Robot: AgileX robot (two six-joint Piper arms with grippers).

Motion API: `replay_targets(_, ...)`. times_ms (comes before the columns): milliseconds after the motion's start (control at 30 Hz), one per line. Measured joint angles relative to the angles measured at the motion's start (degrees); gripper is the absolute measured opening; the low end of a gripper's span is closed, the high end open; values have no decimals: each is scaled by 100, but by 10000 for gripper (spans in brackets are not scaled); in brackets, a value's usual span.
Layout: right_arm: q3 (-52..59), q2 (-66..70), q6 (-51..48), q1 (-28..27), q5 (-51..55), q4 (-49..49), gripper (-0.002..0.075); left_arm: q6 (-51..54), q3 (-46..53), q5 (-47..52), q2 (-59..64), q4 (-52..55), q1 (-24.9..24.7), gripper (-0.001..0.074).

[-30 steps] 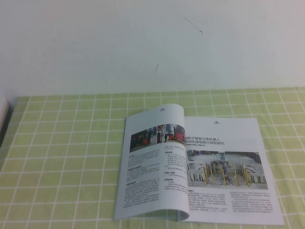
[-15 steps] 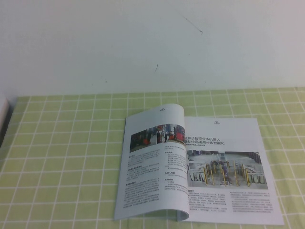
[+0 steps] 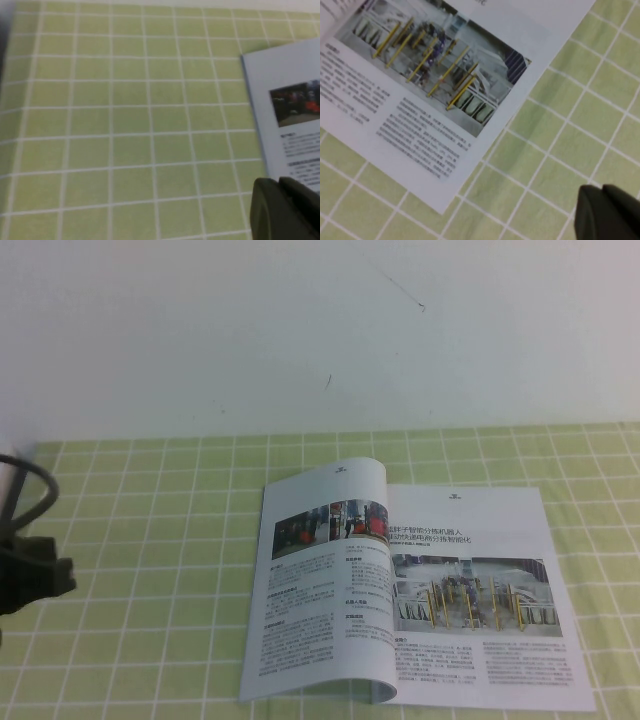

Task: Close book
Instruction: Close the open book

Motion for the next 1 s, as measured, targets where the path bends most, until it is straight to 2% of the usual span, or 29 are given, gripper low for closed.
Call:
replay_targets(100,-33,543,0,0,-246,174,-3,1091,-111,11,573,-1314,0,-4)
replay_targets(233,-206,1170,-271,80,-506,954,-3,2906,-306,20,1512,-3360,0,-4)
replay_targets(367,-396,1859,-675,462,-659,1221,-3,4232,-526,55,2443,-4654,0,-4)
replay_targets(567,-662,2779,-780,904,-997,1221,-3,4664,-959,44,3609,-5073,-98,-4)
replay_targets(800,-832,3685,-961,1005,-1084,1221,-3,4798,-1389,-456,4627,-4969,-738,-4)
replay_targets(1000,-861,3920,-1010,1005,-1084,1231,-3,4798,-1623,-890,5374,-4969,-1172,-4)
